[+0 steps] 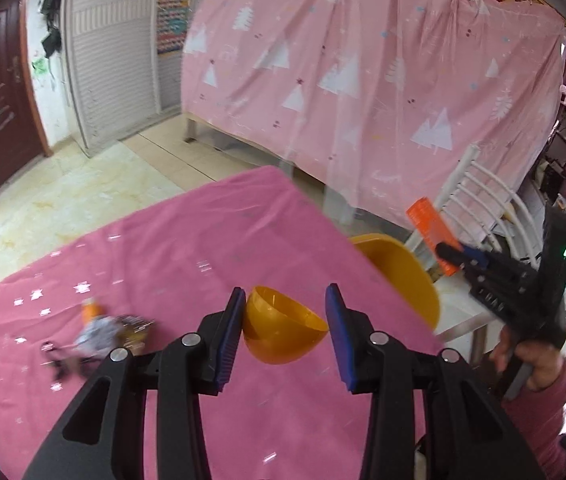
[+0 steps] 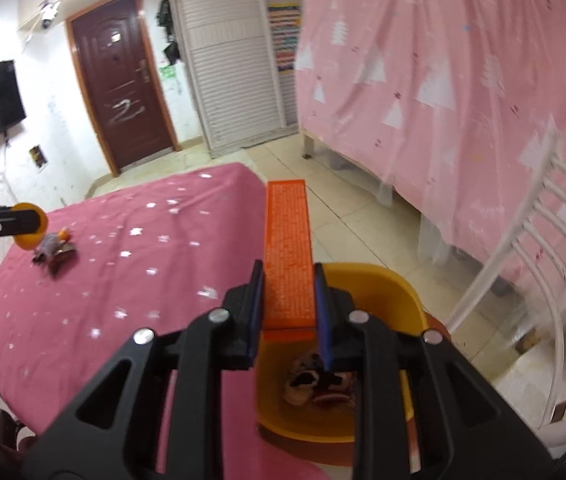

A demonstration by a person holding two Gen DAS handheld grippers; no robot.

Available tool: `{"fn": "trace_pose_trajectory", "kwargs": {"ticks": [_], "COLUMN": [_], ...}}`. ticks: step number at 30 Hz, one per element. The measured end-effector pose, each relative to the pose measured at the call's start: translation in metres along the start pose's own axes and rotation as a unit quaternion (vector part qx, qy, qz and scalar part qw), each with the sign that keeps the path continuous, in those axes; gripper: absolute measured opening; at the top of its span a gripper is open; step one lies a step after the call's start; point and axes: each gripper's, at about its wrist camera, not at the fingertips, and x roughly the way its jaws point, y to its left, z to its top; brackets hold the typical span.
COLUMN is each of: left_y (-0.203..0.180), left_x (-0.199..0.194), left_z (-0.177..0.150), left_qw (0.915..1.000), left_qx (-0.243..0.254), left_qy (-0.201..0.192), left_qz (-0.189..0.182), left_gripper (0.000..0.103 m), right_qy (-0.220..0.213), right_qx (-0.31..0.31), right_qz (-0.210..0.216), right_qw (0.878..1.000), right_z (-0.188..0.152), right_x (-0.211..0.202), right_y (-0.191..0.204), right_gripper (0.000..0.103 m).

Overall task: Collect trash
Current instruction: 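Carry the egg half and orange box to the bucket and release them, then move both tools back over the remaining table items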

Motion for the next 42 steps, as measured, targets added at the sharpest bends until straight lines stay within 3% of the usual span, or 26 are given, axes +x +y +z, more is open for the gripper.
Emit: {"fn": "trace_pose_trajectory", "kwargs": {"ticks": [9, 18, 19, 20, 21, 22, 23, 25, 36, 42], "left_y": [-0.091, -0.135, -0.136, -0.138, -0.139, -0.139, -0.138, -0.136, -0.094, -0.045], "left_x": [0.079, 0.138, 0.141, 0.145, 0.148, 0.149, 0.150, 0.148, 0.109, 0.068], "left_z": [0.031, 0.036, 0.036, 0.035, 0.035, 0.036, 0.035, 0.036, 0.040, 0.044], "left_qw": [0.9991, 0.9966, 0.9964, 0.9963, 0.9961, 0.9961, 0.9964, 0.9969, 0.9992, 0.9993], "left_qx": [0.014, 0.012, 0.012, 0.013, 0.013, 0.012, 0.009, 0.009, -0.014, -0.032], "left_qy": [0.031, 0.073, 0.075, 0.077, 0.079, 0.081, 0.078, 0.073, 0.034, 0.002], "left_qz": [-0.026, -0.037, -0.037, -0.035, -0.035, -0.035, -0.032, -0.025, -0.014, 0.017], "left_gripper": [0.035, 0.036, 0.040, 0.052, 0.060, 0.071, 0.073, 0.073, 0.074, 0.078], "right_qy": [0.042, 0.069, 0.072, 0.074, 0.075, 0.075, 0.075, 0.071, 0.033, 0.016], "right_qx": [0.043, 0.087, 0.093, 0.099, 0.102, 0.106, 0.109, 0.109, 0.071, 0.035], "right_qz": [-0.004, 0.000, -0.001, -0.004, -0.003, -0.002, -0.003, -0.005, 0.002, 0.039], "right_qw": [0.998, 0.994, 0.993, 0.992, 0.992, 0.992, 0.991, 0.991, 0.997, 0.998], "right_z": [-0.023, -0.033, -0.035, -0.036, -0.037, -0.037, -0.037, -0.037, -0.020, 0.002], "right_x": [0.041, 0.064, 0.066, 0.067, 0.067, 0.067, 0.067, 0.066, 0.044, 0.035], "right_y": [-0.042, -0.071, -0.076, -0.079, -0.081, -0.081, -0.083, -0.083, -0.046, 0.002], "right_gripper": [0.022, 0.022, 0.022, 0.022, 0.024, 0.035, 0.051, 0.059, 0.062, 0.067]}}
